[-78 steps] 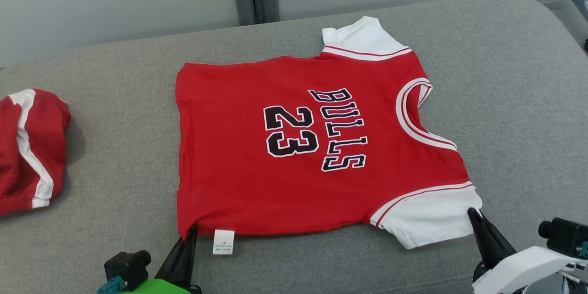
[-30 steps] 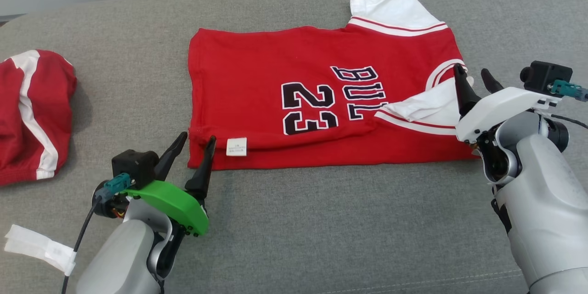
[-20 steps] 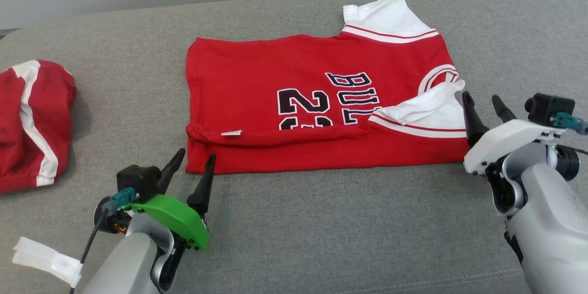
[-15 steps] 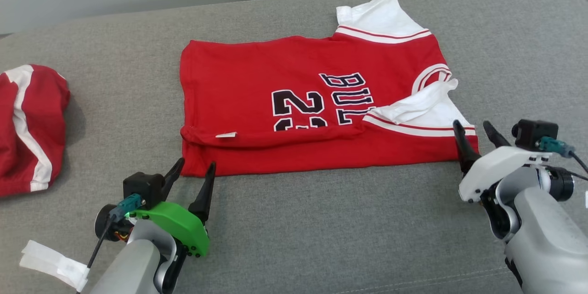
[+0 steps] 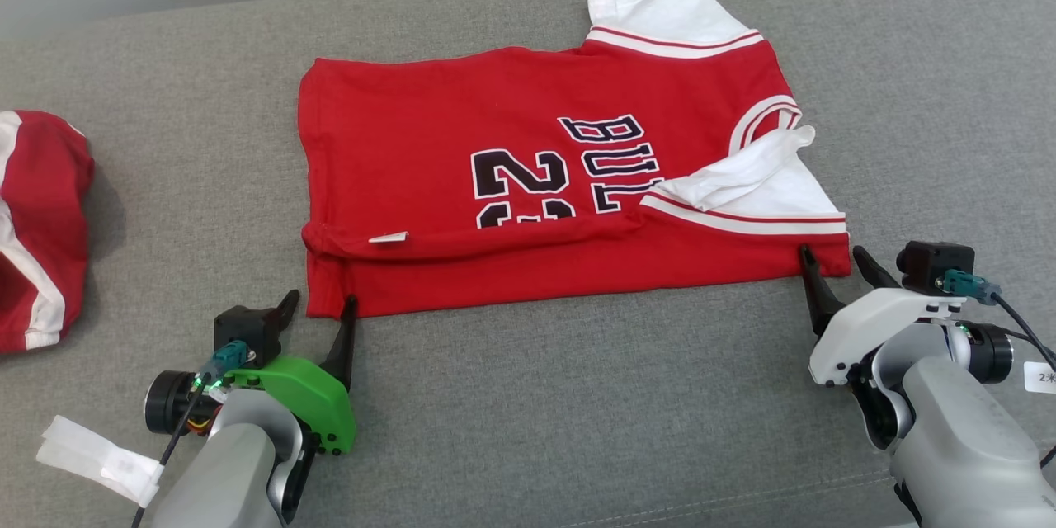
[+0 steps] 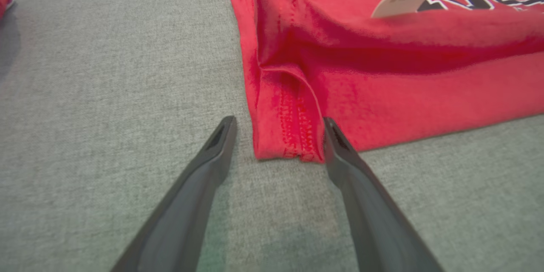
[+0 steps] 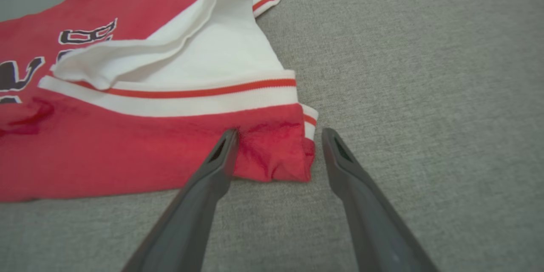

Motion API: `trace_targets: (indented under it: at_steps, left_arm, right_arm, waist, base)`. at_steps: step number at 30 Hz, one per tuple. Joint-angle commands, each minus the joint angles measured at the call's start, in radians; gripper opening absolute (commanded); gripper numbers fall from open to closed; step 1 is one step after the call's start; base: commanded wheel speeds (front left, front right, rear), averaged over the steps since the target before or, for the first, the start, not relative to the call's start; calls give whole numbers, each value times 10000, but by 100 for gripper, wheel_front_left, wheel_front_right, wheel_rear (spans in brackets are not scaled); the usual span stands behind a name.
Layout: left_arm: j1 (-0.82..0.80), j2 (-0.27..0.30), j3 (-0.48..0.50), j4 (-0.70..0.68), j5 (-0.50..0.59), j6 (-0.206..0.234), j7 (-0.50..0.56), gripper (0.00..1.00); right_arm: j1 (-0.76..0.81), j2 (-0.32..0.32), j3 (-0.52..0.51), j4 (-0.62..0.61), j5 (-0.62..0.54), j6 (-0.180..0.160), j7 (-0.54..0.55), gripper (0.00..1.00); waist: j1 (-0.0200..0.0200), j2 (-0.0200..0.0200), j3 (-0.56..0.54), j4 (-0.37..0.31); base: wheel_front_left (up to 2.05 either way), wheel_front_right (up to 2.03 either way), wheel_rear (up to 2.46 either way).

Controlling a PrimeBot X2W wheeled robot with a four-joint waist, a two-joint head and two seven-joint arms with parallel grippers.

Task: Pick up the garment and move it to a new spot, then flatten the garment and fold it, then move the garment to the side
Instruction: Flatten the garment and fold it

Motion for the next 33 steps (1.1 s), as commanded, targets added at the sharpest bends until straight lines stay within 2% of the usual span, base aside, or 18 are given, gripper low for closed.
trace_targets:
  at_steps: [1, 3, 4, 5, 6, 7, 8, 19, 28, 33]
  left_arm:
    - [-243, -32, 46, 92, 41, -20, -29, 100]
    - [-255, -75, 4, 323, 103, -129, -25, 100]
    - [-270, -125, 47, 389, 34, -187, -11, 76]
    - [-297, -139, 73, 428, 50, -221, -10, 40]
    - [-316, -156, 112, 429, 77, -258, -8, 5]
    - [-305, -185, 177, 397, 50, -284, -9, 0]
    - [-260, -195, 272, 329, 5, -325, -9, 0]
    - [1240, 107, 1087, -974, -194, -594, -16, 0]
    - [2970, 57, 1297, -2272, -135, -320, -16, 0]
    - [3774, 52, 1273, -2710, -158, -122, -16, 0]
  right_arm:
    - [-134, 15, -7, 112, -32, -5, -91, 100]
    - [-190, 90, 23, 262, -43, -5, -150, 100]
    - [-229, 133, 35, 350, -33, -5, -171, 100]
    - [-258, 181, 41, 435, 17, -5, -145, 100]
    - [-312, 216, 45, 524, 78, -5, -147, 42]
    - [-342, 233, 50, 594, 104, -5, -172, 3]
    - [-376, 270, 65, 685, 138, -5, -200, 0]
    - [103, 99, 242, 547, 541, -12, -669, 0]
    - [1860, -274, 160, -822, 899, -12, -704, 0]
    - [3294, -297, -377, -2117, 932, -14, -406, 0]
  waist:
    - [0, -1, 25, 7]
    - [0, -1, 52, -10]
    - [0, -1, 68, -17]
    - [0, -1, 79, -21]
    - [0, -1, 90, -22]
    - [0, -1, 95, -18]
    - [0, -1, 100, -11]
    - [0, -1, -621, 131]
    - [0, -1, -1322, 390]
    - [0, -1, -1455, 505]
  base:
    - [0, 0, 0]
    - [0, 0, 0]
    - [0, 0, 0]
    - [0, 0, 0]
    - [0, 0, 0]
    - [0, 0, 0]
    - [0, 0, 0]
    - [0, 0, 0]
    - [0, 0, 0]
    - [0, 0, 0]
